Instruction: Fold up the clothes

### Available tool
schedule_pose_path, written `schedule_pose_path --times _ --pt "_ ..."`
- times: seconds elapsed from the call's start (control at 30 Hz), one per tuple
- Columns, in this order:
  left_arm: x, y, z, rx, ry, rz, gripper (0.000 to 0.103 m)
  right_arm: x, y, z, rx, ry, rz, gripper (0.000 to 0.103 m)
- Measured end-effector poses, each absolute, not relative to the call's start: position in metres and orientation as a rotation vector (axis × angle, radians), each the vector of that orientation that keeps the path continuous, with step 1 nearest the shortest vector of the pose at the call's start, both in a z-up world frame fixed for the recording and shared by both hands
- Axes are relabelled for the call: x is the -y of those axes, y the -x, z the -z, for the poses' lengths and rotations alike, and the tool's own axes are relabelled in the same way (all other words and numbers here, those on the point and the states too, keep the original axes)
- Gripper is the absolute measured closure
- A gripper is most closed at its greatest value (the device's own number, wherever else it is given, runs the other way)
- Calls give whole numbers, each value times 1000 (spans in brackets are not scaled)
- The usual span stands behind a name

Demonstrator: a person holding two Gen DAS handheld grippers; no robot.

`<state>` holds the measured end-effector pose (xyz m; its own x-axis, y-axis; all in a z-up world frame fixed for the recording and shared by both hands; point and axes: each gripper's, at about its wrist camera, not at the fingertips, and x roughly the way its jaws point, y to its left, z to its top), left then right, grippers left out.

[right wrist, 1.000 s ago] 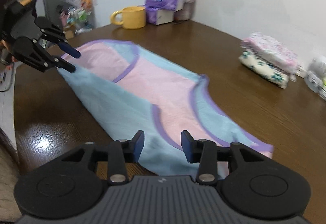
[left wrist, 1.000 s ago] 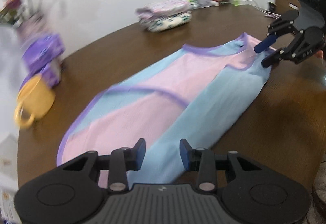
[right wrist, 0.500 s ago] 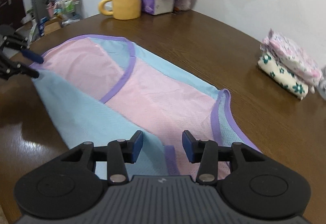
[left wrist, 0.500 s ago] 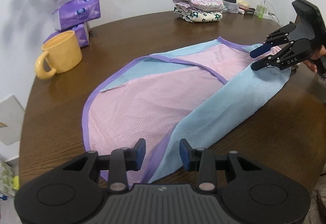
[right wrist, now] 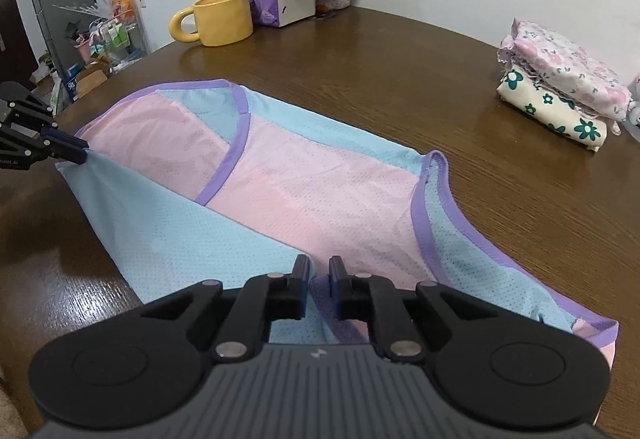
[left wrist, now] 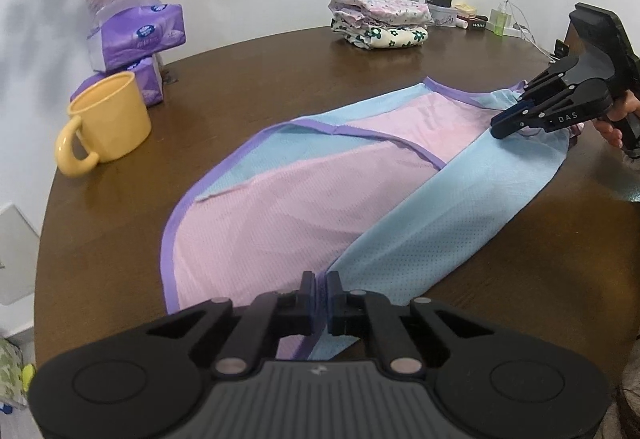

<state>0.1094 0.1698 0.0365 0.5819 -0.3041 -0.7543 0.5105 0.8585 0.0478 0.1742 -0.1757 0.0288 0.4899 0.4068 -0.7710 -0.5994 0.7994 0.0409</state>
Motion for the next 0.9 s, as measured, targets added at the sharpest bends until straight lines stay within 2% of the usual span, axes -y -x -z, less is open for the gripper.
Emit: schedule_pose_path --times 0.27,0.4,0.43,0.5,0.57,0.67,0.73,0.83,0.9 --pt "-165 -120 -29 -842 -294 483 98 176 -167 -24 -827 267 -586 93" --pt "-173 -120 -30 -842 -256 441 86 177 -166 -22 -823 264 -581 93" --pt "-176 -119 -33 -826 -238 423 80 177 -166 -21 -821 262 -580 92" --pt "-186 -113 -43 -774 -190 383 76 181 -166 -23 -812 239 -570 88" --pt "-193 -104 -54 -710 -141 364 76 186 -162 -27 -792 221 -554 82" --pt "-187 -88 -60 -655 -99 380 76 193 -152 -34 -739 191 -526 82" --pt "-173 -81 -57 -653 -95 414 77 191 -139 -39 -699 176 -540 81" --pt "-150 -80 -47 -683 -94 455 77 177 -125 -41 -684 185 -600 70" --pt "-138 -85 -38 -702 -82 467 77 164 -119 -38 -680 213 -630 70"
